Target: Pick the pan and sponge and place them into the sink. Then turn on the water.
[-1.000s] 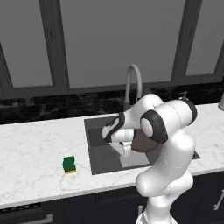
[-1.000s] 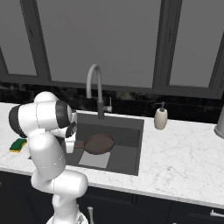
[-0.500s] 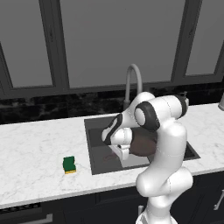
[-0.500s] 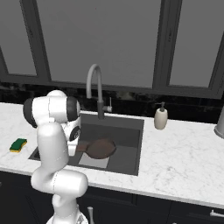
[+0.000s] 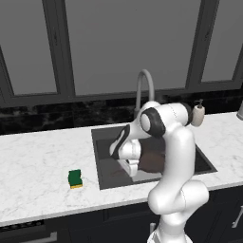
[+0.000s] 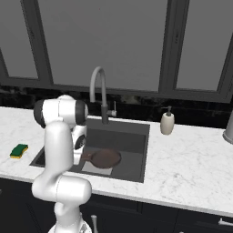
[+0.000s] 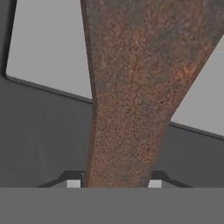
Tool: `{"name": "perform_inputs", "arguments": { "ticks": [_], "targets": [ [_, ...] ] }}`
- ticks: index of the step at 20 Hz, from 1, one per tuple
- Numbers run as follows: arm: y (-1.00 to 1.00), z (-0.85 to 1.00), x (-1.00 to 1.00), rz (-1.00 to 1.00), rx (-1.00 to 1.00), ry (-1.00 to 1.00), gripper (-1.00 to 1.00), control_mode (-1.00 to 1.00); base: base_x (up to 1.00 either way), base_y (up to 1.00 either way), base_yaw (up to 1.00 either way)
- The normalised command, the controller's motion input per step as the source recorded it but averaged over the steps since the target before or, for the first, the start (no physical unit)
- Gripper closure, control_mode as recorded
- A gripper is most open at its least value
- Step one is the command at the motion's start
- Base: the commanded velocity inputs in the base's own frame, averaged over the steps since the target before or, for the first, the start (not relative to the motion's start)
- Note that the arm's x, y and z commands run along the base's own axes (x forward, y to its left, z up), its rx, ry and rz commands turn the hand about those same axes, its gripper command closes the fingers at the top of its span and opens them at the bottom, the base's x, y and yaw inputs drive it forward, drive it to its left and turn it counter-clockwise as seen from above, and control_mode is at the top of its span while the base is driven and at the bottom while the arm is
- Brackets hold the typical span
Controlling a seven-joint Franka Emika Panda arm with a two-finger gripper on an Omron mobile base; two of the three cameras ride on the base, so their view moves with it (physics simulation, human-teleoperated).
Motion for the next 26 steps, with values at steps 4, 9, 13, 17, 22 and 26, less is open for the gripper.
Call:
{"name": "perform_inputs", "arguments": {
  "ticks": [4,9,13,17,22,26],
  "targets": [
    [0.0,-0.32,0.18,-0.05,0.0,0.03,1.0,-1.0,0.0,0.0,0.0],
    [0.0,-0.31,0.16,-0.05,0.0,0.03,1.0,-1.0,0.0,0.0,0.0],
    [0.0,-0.26,0.12,-0.05,0.0,0.01,1.0,-1.0,0.0,0.0,0.0],
    [0.02,-0.11,0.03,-0.02,0.0,0.0,-1.0,-1.0,0.0,0.0,0.0],
    [0.01,0.14,0.0,0.0,0.01,0.0,-1.0,-1.0,0.0,0.0,0.0],
    [-0.04,0.54,0.0,0.15,0.01,0.0,-1.0,-1.0,0.0,0.0,0.0]
  ]
}}
